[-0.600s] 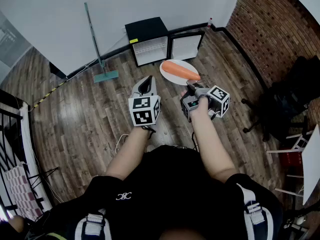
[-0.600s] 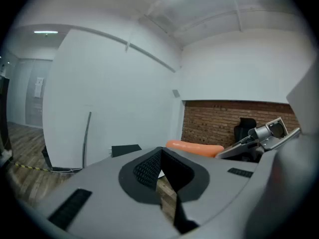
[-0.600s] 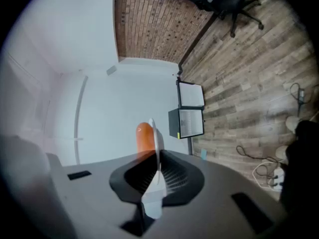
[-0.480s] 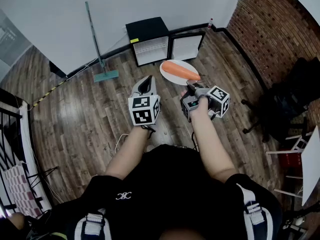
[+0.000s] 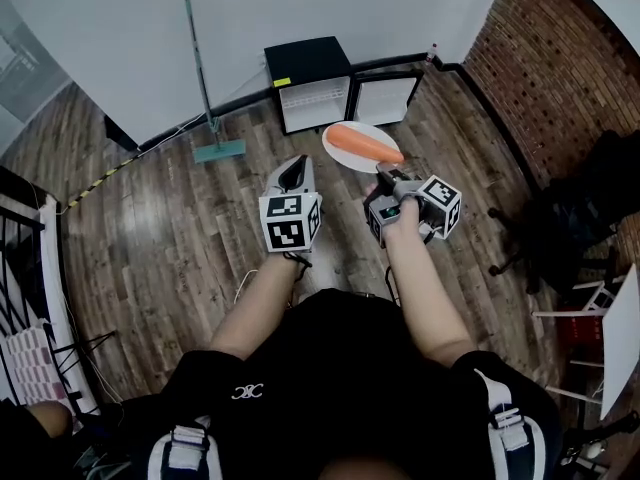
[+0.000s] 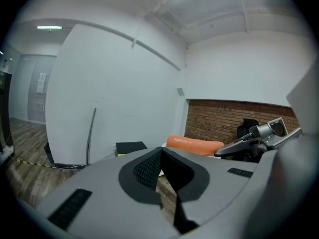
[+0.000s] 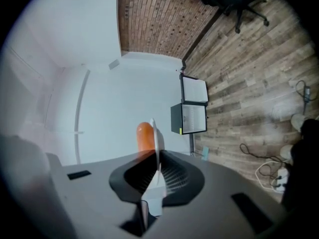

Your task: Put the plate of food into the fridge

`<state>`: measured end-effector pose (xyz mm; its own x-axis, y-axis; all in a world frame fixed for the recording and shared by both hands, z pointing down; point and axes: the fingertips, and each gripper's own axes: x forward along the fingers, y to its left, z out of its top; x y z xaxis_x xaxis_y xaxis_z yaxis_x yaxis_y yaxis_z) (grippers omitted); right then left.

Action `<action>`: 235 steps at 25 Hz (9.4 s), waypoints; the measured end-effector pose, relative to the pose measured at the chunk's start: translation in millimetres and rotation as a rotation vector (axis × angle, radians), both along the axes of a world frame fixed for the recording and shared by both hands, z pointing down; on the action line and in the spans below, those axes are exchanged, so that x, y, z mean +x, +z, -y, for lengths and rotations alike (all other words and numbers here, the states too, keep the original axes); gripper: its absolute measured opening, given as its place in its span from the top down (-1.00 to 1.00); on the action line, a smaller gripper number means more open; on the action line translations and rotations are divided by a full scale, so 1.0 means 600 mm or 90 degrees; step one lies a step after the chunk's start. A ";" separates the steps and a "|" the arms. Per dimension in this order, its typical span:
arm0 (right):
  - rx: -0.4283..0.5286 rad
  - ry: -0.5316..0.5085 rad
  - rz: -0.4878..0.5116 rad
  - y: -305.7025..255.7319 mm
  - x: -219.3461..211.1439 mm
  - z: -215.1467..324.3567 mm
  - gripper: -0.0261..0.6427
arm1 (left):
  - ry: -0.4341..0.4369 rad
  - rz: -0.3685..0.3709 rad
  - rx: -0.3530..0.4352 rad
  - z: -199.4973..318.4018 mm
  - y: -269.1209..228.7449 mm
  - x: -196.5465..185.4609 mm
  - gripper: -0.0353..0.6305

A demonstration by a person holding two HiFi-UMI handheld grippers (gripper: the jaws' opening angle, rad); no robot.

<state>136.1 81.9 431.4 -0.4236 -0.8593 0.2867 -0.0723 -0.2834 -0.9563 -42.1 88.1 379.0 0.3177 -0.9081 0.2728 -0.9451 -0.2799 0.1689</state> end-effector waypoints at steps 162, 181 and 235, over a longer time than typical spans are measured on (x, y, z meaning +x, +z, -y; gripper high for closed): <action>0.160 -0.463 -0.437 1.087 -0.412 1.262 0.48 | -0.266 -0.110 -0.042 0.987 1.107 -0.226 0.90; 0.418 -0.615 -0.616 1.053 -0.393 1.204 0.88 | -0.257 -0.094 -0.063 1.008 1.123 -0.207 0.90; 0.691 -0.413 -0.719 -0.313 -0.256 1.062 0.89 | -0.253 -0.003 0.106 0.972 -0.211 -0.091 0.90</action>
